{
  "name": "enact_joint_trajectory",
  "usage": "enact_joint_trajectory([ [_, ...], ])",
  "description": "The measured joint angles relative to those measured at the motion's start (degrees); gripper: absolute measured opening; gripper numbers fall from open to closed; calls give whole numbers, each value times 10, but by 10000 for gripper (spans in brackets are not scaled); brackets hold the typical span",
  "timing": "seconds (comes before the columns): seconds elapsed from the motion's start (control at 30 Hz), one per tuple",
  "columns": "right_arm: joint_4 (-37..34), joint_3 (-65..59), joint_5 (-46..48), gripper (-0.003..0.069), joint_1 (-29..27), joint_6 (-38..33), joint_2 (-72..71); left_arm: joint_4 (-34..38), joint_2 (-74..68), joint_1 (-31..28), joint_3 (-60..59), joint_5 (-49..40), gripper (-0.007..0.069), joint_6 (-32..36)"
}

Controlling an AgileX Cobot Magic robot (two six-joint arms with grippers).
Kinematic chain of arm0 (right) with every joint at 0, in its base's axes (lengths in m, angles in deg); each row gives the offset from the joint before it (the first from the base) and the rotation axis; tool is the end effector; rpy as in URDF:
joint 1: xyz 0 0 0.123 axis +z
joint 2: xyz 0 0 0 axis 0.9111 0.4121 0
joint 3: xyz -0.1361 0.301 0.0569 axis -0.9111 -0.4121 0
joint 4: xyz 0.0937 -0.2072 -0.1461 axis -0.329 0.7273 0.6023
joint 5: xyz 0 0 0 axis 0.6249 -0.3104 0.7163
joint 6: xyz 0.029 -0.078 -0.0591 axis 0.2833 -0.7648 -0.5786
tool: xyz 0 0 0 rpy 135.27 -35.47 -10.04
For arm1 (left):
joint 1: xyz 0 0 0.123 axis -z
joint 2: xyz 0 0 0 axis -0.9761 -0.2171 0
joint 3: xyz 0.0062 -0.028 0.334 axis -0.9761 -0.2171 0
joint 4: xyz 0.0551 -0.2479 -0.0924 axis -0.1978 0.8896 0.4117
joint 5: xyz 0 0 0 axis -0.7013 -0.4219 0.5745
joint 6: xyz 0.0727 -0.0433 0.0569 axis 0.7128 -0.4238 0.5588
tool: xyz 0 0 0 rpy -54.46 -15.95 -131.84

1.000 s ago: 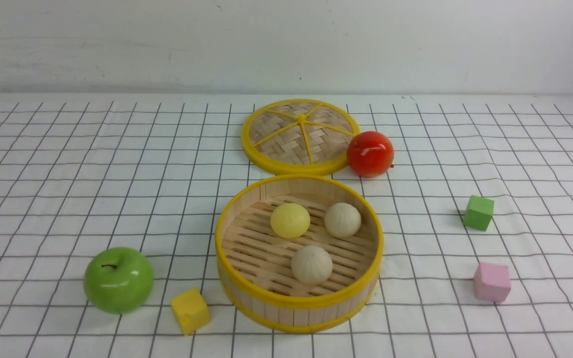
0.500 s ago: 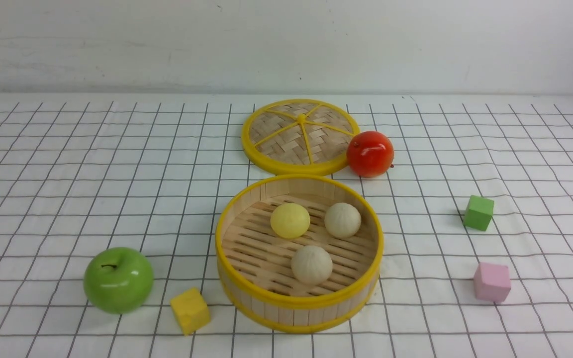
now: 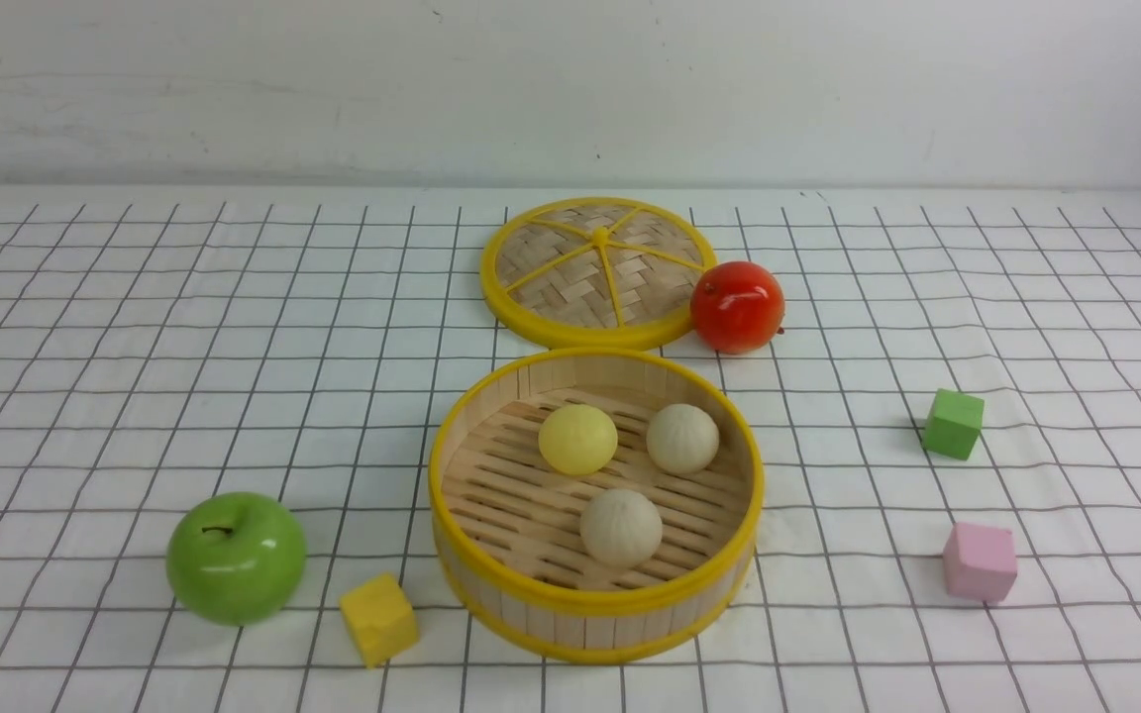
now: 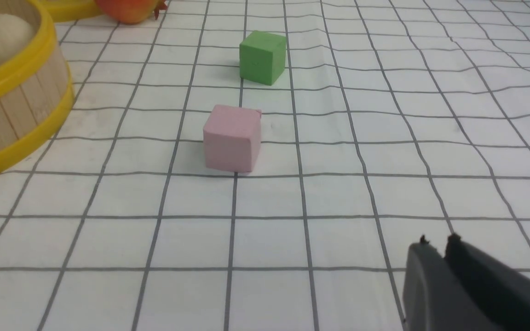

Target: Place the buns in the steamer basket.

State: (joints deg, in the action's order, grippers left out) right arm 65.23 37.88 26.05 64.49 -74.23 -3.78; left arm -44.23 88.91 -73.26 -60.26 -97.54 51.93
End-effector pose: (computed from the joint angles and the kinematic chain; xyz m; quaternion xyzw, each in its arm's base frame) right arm 0.0308 -0.0016 0.1687 -0.0005 0.8078 -0.0182 0.5891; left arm 0.0298 0.0016 0.1640 -0.0440 0.8172 -0.0504 0.5725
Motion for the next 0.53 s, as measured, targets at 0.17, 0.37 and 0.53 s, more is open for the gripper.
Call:
enact_joint_trajectory([
  [0.17,0,0,0,65,0,0,0,0,0,0,0,0,237,0],
  [0.37,0,0,0,76,0,0,0,0,0,0,0,0,237,0],
  [0.53,0,0,0,83,0,0,0,0,0,0,0,0,237,0],
])
